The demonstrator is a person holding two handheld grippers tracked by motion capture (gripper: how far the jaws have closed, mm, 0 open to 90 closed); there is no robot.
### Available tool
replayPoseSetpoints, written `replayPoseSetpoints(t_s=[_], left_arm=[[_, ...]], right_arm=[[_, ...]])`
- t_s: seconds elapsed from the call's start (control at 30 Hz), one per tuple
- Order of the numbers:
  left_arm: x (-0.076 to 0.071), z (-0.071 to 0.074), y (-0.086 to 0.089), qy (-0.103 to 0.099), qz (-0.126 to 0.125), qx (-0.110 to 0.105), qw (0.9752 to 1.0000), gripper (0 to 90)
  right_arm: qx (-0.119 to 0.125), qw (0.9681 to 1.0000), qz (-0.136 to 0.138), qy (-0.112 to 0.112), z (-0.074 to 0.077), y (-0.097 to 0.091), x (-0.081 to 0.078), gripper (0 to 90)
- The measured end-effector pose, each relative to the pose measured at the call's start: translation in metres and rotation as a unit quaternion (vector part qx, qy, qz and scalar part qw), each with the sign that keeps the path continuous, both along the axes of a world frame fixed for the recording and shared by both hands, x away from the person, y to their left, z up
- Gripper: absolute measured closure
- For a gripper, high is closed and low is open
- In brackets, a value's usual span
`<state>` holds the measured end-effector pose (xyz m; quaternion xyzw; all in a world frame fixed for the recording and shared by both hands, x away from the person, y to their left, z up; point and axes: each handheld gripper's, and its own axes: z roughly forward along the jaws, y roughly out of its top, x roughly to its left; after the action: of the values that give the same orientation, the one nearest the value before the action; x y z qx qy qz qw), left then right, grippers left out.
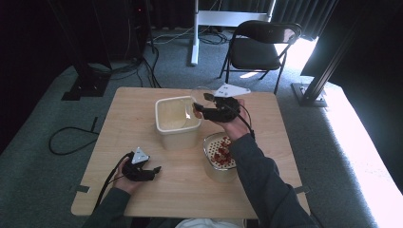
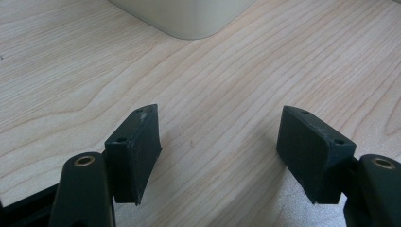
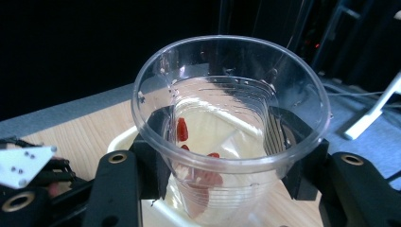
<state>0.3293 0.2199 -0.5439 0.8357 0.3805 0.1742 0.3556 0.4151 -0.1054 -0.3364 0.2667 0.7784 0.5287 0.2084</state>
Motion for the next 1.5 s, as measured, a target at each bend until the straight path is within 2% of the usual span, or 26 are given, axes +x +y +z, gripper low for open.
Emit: replayPoseSetpoints(t_s=[0.27, 0.37, 0.57, 0.63, 0.7, 0.73, 0.77, 0.83, 0.97, 1.1, 1.2, 1.23, 1.3, 1.5], left_arm=[[-0.001, 0.000, 0.000, -0.002, -0.001, 0.000, 1.0000, 31.4], [-0.001, 0.000, 0.000, -0.002, -0.001, 0.000, 1.0000, 31.4], [-0.001, 0.000, 0.000, -0.001, -0.002, 0.001, 1.0000, 31.3], [-0.002, 0.000, 0.000, -0.001, -0.002, 0.002, 1.0000, 31.4], [-0.003, 0.000, 0.001, 0.000, -0.002, 0.000, 1.0000, 31.3], [-0.003, 0.000, 0.001, 0.000, -0.002, 0.000, 1.0000, 31.3], [-0.003, 0.000, 0.001, 0.000, -0.002, 0.000, 1.0000, 31.3], [-0.003, 0.000, 0.001, 0.000, -0.003, 0.001, 1.0000, 31.3], [-0.003, 0.000, 0.001, 0.000, -0.003, 0.000, 1.0000, 31.3], [-0.003, 0.000, 0.001, 0.000, -0.002, 0.000, 1.0000, 31.2], [-0.002, 0.000, 0.002, 0.001, 0.001, 0.001, 1.0000, 30.7], [-0.002, 0.000, 0.002, 0.001, 0.001, 0.001, 1.0000, 29.6], [0.000, 0.000, 0.002, 0.003, 0.007, 0.001, 1.0000, 27.8], [0.001, 0.000, 0.003, 0.005, 0.016, 0.000, 0.9999, 27.2]], right_arm=[[0.027, 0.9986, 0.013, 0.045, -0.004, 0.025, 0.022, 43.2], [0.030, 0.9981, 0.018, 0.051, -0.004, 0.035, 0.028, 42.4], [0.019, 0.9979, 0.030, 0.053, -0.002, 0.060, 0.036, 38.7], [0.022, 0.9971, 0.037, 0.063, -0.003, 0.069, 0.040, 32.0], [0.023, 0.9945, 0.042, 0.093, -0.006, 0.077, 0.046, 19.6], [0.026, 0.9923, 0.048, 0.111, -0.008, 0.080, 0.049, 18.4], [0.025, 0.9914, 0.052, 0.117, -0.010, 0.082, 0.051, 17.8], [0.022, 0.9918, 0.053, 0.114, -0.012, 0.083, 0.050, 16.9], [0.031, 0.9919, 0.056, 0.110, -0.009, 0.075, 0.046, 17.5], [0.020, 0.9938, 0.035, 0.104, -0.004, 0.060, 0.044, 19.8], [0.013, 0.9944, 0.021, 0.103, -0.002, 0.044, 0.045, 20.5], [0.013, 0.9944, 0.021, 0.103, -0.002, 0.044, 0.045, 20.5], [0.016, 0.9946, 0.008, 0.102, -0.001, 0.025, 0.046, 21.4], [0.018, 0.9941, -0.016, 0.106, -0.001, -0.009, 0.048, 21.8]])
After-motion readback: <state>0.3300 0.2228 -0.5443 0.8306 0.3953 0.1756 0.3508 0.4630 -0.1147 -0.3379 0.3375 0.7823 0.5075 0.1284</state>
